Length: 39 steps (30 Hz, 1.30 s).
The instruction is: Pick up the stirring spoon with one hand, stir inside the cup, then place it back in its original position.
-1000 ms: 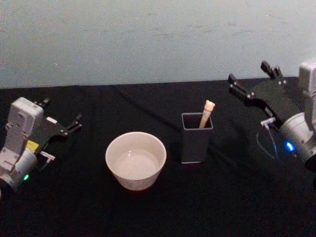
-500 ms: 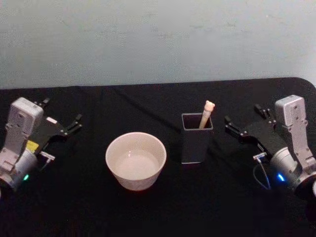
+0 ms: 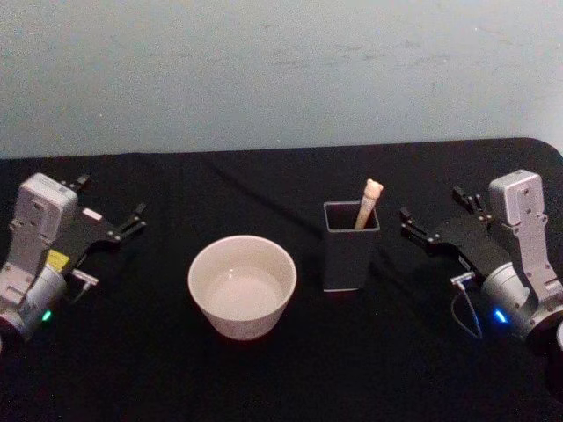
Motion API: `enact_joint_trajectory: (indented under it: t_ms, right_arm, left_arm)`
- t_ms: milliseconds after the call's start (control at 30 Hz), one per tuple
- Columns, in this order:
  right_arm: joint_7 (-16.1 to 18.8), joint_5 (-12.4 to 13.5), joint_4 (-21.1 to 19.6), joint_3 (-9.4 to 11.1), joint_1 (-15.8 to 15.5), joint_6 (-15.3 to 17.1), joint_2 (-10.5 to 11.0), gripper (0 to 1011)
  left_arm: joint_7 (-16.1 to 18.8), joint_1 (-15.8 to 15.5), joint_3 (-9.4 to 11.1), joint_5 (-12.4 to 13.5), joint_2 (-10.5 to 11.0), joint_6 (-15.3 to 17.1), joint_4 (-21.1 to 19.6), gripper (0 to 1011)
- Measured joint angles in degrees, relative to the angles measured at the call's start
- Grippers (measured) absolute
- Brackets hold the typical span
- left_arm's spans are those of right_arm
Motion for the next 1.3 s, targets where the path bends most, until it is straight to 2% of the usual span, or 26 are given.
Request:
enact_joint_trajectory:
  t_ms: [1300]
  right_arm:
    - [-0.1,0.1,-0.2,-0.1,0.0,-0.1,0.1,1002]
  left_arm:
    - [0.0,0.0,0.0,0.0,0.0,0.0,0.0,1001]
